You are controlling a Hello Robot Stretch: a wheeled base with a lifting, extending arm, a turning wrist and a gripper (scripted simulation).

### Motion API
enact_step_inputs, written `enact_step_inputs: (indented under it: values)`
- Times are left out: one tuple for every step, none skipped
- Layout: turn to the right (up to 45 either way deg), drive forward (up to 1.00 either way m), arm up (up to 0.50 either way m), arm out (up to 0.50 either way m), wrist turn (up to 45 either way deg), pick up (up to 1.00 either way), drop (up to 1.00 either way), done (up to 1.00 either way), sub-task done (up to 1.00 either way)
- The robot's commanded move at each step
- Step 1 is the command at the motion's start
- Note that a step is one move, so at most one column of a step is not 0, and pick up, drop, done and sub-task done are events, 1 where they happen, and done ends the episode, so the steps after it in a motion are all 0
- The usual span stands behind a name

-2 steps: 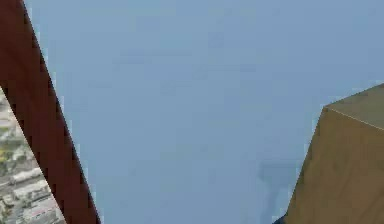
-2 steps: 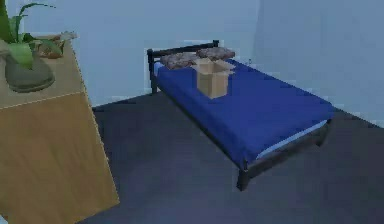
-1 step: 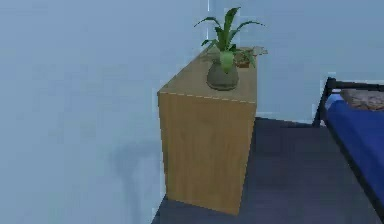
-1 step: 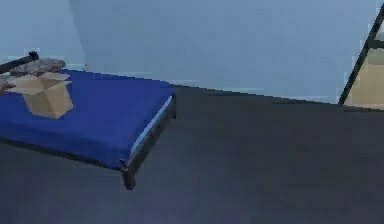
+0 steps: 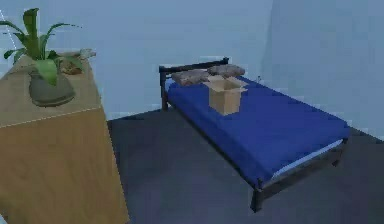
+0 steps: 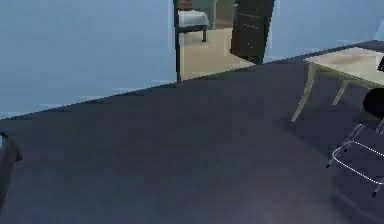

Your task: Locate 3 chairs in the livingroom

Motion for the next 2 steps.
enact_step_inputs:
  values:
    - [45.0, 0.0, 0.0, 0.0, 0.0, 0.0, 0.0, 0.0, 0.0]
    - [15.0, 0.0, 0.0, 0.0, 0.0, 0.0, 0.0, 0.0, 0.0]
